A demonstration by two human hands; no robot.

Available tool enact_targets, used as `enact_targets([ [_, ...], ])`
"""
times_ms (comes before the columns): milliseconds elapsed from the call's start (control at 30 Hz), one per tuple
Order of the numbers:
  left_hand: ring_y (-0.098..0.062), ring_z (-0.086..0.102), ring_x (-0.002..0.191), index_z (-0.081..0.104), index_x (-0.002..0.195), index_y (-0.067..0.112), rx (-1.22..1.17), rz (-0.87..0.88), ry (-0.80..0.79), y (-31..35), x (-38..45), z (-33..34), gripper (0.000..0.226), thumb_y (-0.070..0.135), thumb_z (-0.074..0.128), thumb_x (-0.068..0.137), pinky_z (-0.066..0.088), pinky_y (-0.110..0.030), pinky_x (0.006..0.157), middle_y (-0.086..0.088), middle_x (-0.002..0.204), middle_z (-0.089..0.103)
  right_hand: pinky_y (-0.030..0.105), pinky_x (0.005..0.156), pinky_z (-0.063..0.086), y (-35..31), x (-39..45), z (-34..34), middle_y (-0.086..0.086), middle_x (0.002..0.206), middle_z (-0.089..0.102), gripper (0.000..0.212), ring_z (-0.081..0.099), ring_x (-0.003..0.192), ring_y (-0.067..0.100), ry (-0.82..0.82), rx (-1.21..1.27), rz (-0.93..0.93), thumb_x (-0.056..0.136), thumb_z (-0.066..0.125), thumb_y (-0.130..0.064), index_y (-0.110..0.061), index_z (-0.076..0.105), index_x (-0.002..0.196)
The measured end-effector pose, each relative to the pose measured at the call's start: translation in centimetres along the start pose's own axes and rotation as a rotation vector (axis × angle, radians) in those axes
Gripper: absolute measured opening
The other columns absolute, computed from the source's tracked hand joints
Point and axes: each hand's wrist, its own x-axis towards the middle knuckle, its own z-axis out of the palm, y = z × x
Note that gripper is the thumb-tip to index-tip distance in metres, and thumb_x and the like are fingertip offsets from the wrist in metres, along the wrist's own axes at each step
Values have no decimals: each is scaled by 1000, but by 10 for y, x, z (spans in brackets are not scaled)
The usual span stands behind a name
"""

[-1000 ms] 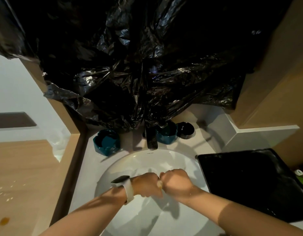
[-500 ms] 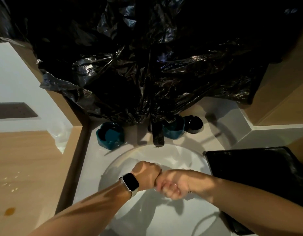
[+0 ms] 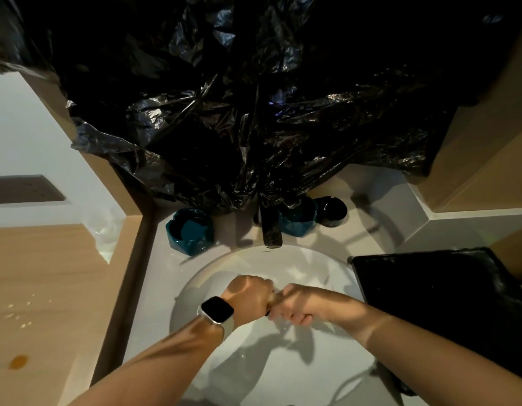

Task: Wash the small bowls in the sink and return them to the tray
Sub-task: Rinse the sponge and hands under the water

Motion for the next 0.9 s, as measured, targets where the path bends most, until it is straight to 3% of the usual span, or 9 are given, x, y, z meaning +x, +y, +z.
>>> enact_targets([
  [67, -22, 60, 85, 54, 104, 13, -267, -35, -15, -4, -8, -1, 28, 36, 60, 90, 38, -24, 64, -3, 96, 65, 26, 50, 23, -5, -24, 1, 6, 71, 40, 28, 33, 62, 21, 148, -166, -136, 75, 67, -38, -17, 48, 74],
  [167, -12, 60, 87, 45, 114, 22, -676, -5, 40, -8, -27, -1, 49, 36, 77, 80, 46, -11, 70, 3, 106, 59, 24, 61, 35, -6, -52, 6, -3, 90, 51, 47, 44, 69, 12, 186, -49, -141, 69, 63, -61, -30, 48, 102],
  [267, -16, 65, 89, 49, 111, 25, -953, -57, 156, -5, -46, -6, 46, 30, 81, 78, 52, -18, 70, 1, 111, 60, 25, 61, 42, 8, -54, 8, -2, 85, 54, 29, 50, 70, 13, 294, 133, -214, 86, 53, -28, -19, 51, 114],
  [367, -15, 68, 70, 65, 100, 13, -1184, -140, 233, 2, -61, -9, 16, 26, 68, 91, 54, -31, 65, -5, 86, 70, 24, 59, 48, 21, -57, 10, 3, 86, 66, 15, 59, 69, 12, 404, 327, -437, 93, 57, -8, -8, 65, 105],
  [500, -13, 49, 43, 70, 78, 10, -1327, -318, 436, 25, -73, -8, 33, 26, 51, 99, 39, -21, 44, -5, 55, 60, 22, 60, 52, 20, -60, 28, 14, 80, 62, 23, 63, 75, 19, 562, 558, -604, 82, 71, -3, -8, 67, 104],
  [600, -16, 54, 41, 71, 88, 7, -1423, -409, 536, 36, -78, -6, 29, 24, 50, 100, 41, -22, 41, -5, 56, 66, 24, 70, 55, 15, -56, 43, 20, 83, 64, 28, 66, 79, 24, 637, 798, -649, 77, 75, 1, -7, 68, 103],
  [700, -13, 70, 58, 69, 91, 15, -1526, -449, 460, 37, -85, -5, 21, 25, 52, 99, 55, -21, 55, 3, 68, 75, 21, 72, 54, 11, -56, 53, 14, 92, 73, 20, 69, 83, 19, 637, 883, -679, 79, 73, 1, -3, 71, 99],
  [800, 9, 64, 72, 64, 85, 34, -1323, -400, 465, 25, -94, -11, 21, 25, 52, 99, 46, -5, 67, 24, 72, 70, 17, 69, 53, 8, -55, 48, 11, 89, 73, 14, 68, 78, 12, 689, 739, -737, 81, 69, 4, -2, 72, 94],
  [900, -11, 61, 97, 64, 93, 29, -1256, -415, 508, 6, -97, -23, 12, 30, 53, 99, 47, -21, 88, 6, 100, 67, 15, 68, 49, 8, -55, 38, 10, 98, 66, 25, 61, 74, 7, 694, 389, -707, 77, 73, 6, -6, 73, 98],
])
